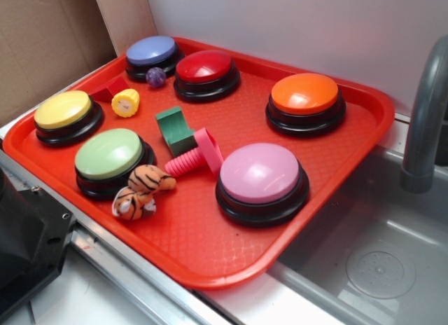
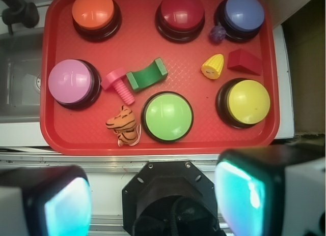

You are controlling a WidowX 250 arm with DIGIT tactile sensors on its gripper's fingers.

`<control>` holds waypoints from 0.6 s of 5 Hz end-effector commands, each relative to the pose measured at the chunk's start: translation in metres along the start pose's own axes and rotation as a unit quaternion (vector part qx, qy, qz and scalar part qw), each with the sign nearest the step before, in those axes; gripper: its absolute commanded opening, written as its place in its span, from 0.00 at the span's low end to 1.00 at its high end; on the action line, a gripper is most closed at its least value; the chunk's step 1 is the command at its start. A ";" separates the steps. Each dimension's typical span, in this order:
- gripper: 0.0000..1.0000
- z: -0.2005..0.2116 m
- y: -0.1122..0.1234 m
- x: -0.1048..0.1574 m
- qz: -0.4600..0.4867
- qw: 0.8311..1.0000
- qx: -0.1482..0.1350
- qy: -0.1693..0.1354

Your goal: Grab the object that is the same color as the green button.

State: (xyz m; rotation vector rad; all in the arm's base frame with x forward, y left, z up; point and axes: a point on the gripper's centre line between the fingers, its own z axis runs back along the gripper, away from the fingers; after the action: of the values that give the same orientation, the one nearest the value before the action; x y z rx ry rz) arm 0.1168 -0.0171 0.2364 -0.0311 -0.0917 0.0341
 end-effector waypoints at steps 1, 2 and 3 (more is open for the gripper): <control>1.00 0.000 0.000 0.000 0.000 1.000 0.000 0.000; 1.00 -0.018 0.011 0.016 0.008 1.000 -0.012 0.002; 1.00 -0.037 0.021 0.033 0.019 1.000 -0.018 0.004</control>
State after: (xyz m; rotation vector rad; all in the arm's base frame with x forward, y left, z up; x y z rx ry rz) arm 0.1513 0.0037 0.1936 -0.0662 -0.0500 0.0757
